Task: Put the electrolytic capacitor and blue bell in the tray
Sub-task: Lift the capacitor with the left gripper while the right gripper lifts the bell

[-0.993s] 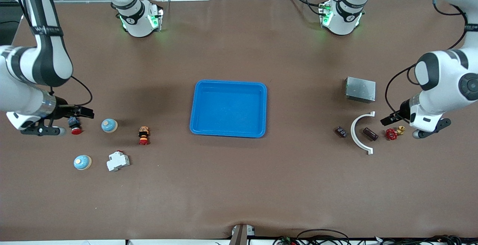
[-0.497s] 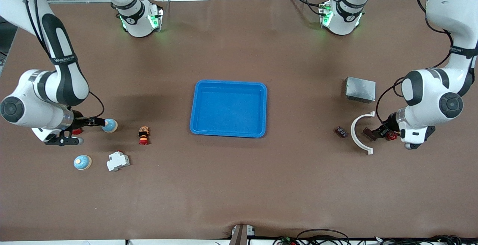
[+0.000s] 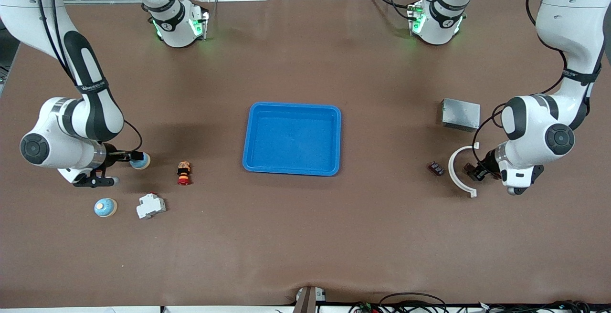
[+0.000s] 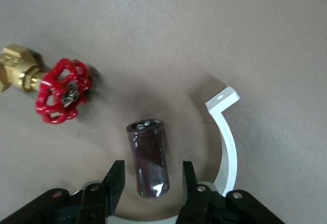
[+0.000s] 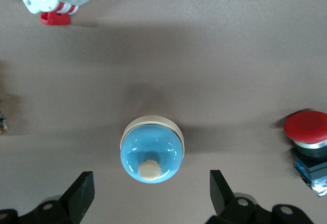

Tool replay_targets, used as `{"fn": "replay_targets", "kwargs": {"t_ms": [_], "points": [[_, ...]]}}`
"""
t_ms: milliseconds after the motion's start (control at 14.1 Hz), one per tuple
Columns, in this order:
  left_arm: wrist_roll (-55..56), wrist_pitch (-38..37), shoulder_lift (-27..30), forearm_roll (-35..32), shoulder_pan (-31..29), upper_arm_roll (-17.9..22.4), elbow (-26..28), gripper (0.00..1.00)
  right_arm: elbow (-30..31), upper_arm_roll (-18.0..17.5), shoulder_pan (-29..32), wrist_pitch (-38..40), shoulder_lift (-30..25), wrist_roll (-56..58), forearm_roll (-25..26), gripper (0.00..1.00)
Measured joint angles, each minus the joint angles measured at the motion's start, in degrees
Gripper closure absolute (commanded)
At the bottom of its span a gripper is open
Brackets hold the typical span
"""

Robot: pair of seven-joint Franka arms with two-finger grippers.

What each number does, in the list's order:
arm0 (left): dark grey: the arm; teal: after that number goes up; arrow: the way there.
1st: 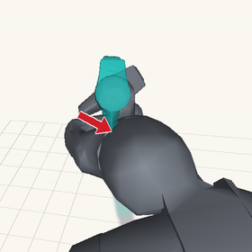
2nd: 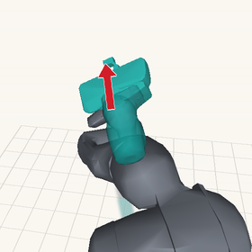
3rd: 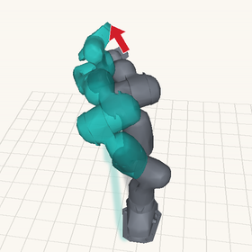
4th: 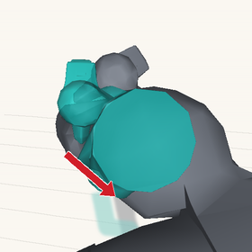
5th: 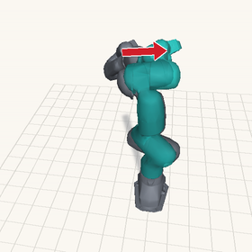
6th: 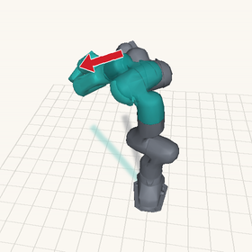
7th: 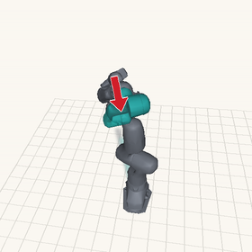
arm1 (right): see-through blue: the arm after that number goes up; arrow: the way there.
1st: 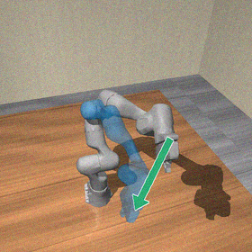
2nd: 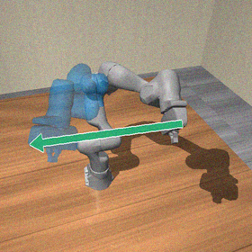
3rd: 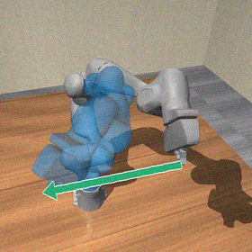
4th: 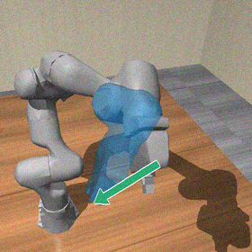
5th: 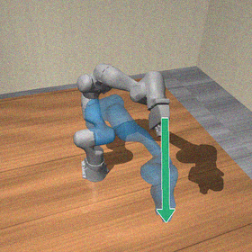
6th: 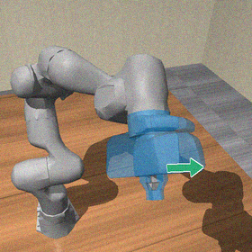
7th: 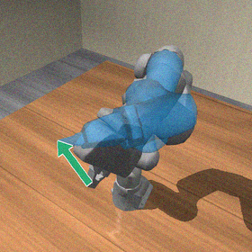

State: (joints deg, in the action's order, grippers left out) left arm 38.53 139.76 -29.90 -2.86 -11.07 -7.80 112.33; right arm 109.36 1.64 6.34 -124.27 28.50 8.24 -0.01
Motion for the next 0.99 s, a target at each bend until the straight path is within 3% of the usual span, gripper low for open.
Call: {"fn": "replay_targets", "kwargs": {"t_ms": [71,213,426,780,993], "points": [[0.00,0.52,-0.49,0.00,-0.01,0.01,0.00,0.50,0.00,-0.01,-0.01,0.00,0.48,0.00,0.00,0.00],[0.01,1.31,-1.27,0.00,-0.01,0.01,0.00,0.64,0.00,-0.01,-0.01,-0.13,1.38,0.00,0.00,0.00],[0.01,2.00,-1.85,0.00,-0.02,0.03,-0.01,1.00,0.00,-0.02,-0.01,-1.00,2.47,0.00,0.00,0.00],[-0.03,2.30,-0.81,0.00,-0.05,0.01,-0.64,1.00,-0.01,-0.03,-0.01,-3.27,4.34,0.00,0.00,0.00],[-0.20,-0.10,3.03,0.00,0.00,-1.48,-1.15,1.00,-0.02,-0.05,-0.03,-4.32,4.96,0.02,0.00,0.44]]}}
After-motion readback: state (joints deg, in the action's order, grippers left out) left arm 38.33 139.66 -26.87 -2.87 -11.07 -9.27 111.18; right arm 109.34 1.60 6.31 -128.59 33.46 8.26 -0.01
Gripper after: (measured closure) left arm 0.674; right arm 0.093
